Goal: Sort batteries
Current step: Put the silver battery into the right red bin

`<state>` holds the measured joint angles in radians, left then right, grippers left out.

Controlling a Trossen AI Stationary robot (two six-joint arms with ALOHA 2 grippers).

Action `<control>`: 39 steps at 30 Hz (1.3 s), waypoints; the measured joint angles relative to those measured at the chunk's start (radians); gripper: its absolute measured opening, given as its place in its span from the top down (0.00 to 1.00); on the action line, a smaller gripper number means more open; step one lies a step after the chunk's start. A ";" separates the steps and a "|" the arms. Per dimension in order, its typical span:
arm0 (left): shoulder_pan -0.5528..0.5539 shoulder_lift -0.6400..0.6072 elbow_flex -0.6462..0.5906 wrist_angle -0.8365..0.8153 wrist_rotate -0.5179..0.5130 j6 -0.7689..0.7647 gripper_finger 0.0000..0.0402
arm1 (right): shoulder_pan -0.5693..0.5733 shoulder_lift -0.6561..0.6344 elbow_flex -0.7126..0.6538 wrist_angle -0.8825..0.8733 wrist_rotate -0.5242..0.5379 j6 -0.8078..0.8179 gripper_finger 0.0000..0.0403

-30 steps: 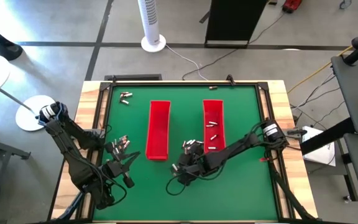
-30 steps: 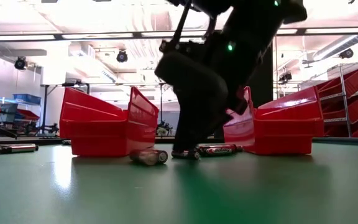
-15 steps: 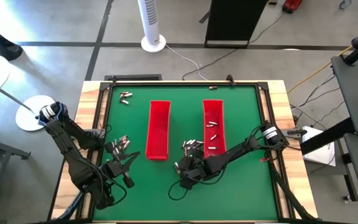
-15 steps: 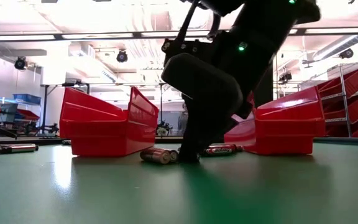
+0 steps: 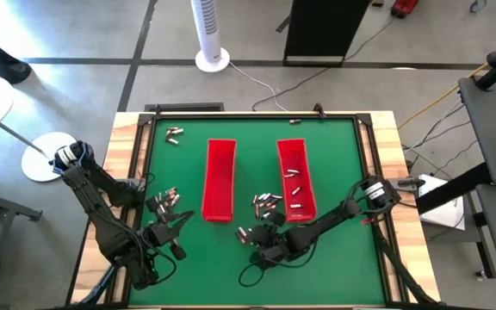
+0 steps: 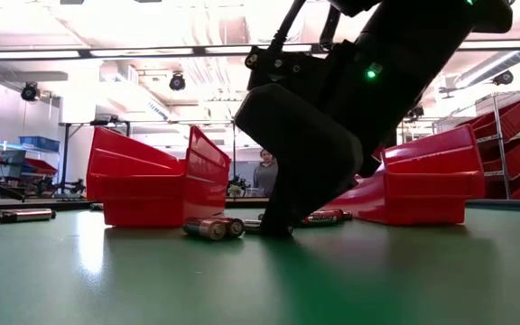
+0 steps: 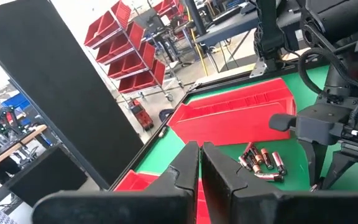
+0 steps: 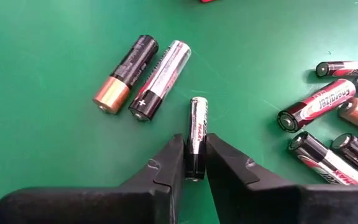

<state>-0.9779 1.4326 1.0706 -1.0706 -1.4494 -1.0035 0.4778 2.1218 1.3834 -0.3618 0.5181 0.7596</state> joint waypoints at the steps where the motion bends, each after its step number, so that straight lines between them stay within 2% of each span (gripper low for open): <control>1: 0.000 0.000 0.000 0.000 -0.002 0.000 1.00 | -0.001 -0.003 -0.001 0.001 -0.005 -0.003 0.85; 12: 0.000 0.000 0.000 0.000 -0.006 0.000 1.00 | -0.019 0.003 0.005 0.005 -0.049 -0.058 0.94; 18: 0.000 0.000 0.000 0.001 -0.007 0.000 1.00 | -0.021 -0.016 0.011 -0.005 -0.084 -0.075 0.94; 25: 0.000 0.000 0.000 0.005 -0.007 0.000 1.00 | -0.020 -0.052 0.063 -0.138 -0.192 -0.090 0.95; 34: 0.000 0.000 0.000 0.007 -0.007 0.001 1.00 | -0.019 -0.085 0.084 -0.208 -0.322 -0.122 0.95; 39: 0.000 0.000 0.000 0.008 -0.007 0.001 1.00 | -0.018 -0.087 0.079 -0.334 -0.369 -0.132 0.95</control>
<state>-0.9779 1.4326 1.0706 -1.0627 -1.4567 -1.0023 0.4603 2.0346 1.4619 -0.6960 0.1492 0.6277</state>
